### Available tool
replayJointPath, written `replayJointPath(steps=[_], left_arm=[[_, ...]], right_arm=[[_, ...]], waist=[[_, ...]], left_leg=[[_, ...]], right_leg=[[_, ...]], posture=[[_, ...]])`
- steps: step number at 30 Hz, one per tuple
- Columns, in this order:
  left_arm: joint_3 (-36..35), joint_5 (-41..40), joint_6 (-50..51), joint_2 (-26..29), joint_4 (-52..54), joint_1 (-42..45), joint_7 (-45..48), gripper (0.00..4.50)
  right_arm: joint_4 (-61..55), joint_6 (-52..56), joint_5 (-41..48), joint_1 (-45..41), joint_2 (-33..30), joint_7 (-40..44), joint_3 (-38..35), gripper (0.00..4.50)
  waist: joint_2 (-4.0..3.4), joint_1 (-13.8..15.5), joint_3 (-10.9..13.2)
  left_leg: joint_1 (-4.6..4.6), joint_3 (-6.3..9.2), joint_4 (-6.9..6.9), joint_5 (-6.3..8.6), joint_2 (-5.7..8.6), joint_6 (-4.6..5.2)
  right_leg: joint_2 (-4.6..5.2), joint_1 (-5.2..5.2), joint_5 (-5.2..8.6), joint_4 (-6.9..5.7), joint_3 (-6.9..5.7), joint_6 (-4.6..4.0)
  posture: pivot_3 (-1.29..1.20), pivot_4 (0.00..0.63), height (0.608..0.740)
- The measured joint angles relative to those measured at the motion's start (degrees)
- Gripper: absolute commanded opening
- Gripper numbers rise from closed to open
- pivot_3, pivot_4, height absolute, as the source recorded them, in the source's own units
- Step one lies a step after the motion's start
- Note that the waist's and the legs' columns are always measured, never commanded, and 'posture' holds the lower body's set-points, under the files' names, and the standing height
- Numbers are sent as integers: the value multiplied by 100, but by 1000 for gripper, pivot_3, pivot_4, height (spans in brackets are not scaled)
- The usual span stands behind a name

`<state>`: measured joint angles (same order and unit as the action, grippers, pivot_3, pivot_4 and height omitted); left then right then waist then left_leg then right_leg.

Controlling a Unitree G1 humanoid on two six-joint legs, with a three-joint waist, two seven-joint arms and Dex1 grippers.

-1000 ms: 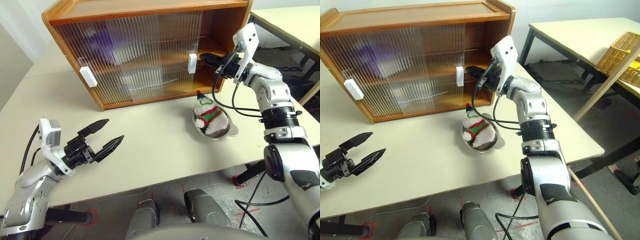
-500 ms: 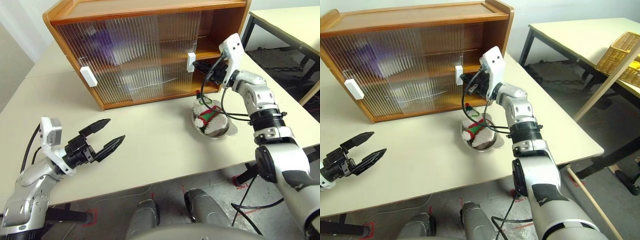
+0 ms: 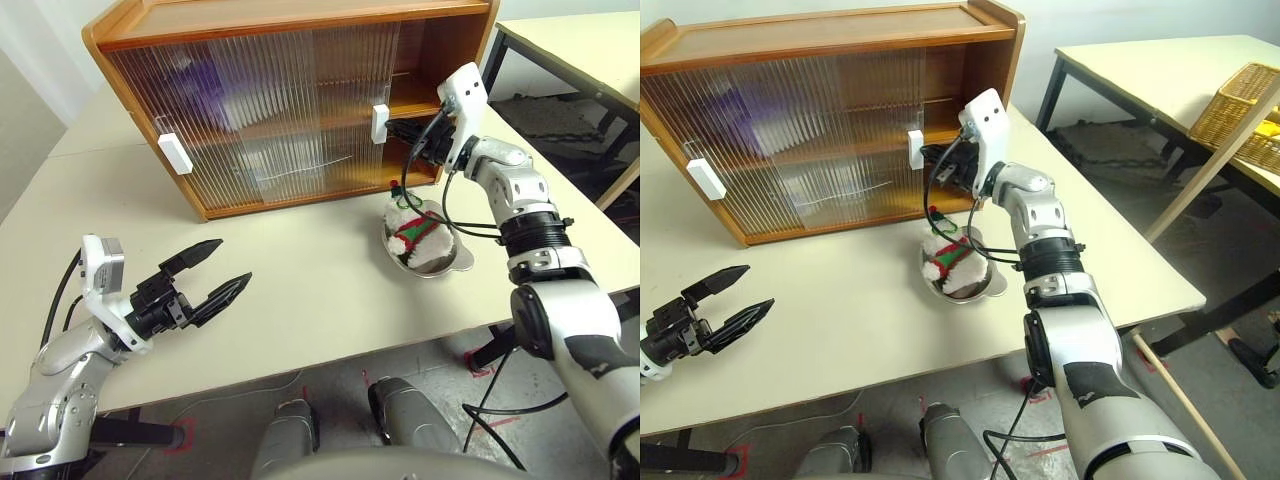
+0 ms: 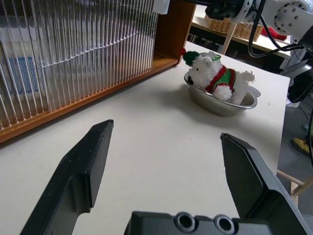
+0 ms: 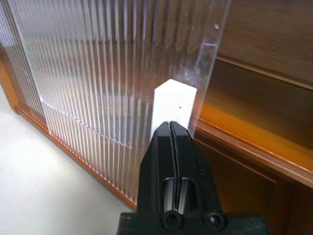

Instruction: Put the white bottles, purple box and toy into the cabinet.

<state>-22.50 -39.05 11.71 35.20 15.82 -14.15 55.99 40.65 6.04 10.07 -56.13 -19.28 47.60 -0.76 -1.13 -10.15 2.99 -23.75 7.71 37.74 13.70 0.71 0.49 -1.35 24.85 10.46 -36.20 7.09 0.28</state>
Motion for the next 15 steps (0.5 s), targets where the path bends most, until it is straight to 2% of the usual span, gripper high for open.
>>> replayJointPath(steps=[15], left_arm=[[10, 4, 0, -1, 0, 17, 5, 4500]], right_arm=[[-12, 141, 3, 3, -65, -134, -22, 51]], waist=[[0, 5, 0]], left_leg=[[-4, 0, -6, 7, -3, -11]], right_leg=[[0, 5, 29, 2, -1, -4]], posture=[[-172, 69, 740]])
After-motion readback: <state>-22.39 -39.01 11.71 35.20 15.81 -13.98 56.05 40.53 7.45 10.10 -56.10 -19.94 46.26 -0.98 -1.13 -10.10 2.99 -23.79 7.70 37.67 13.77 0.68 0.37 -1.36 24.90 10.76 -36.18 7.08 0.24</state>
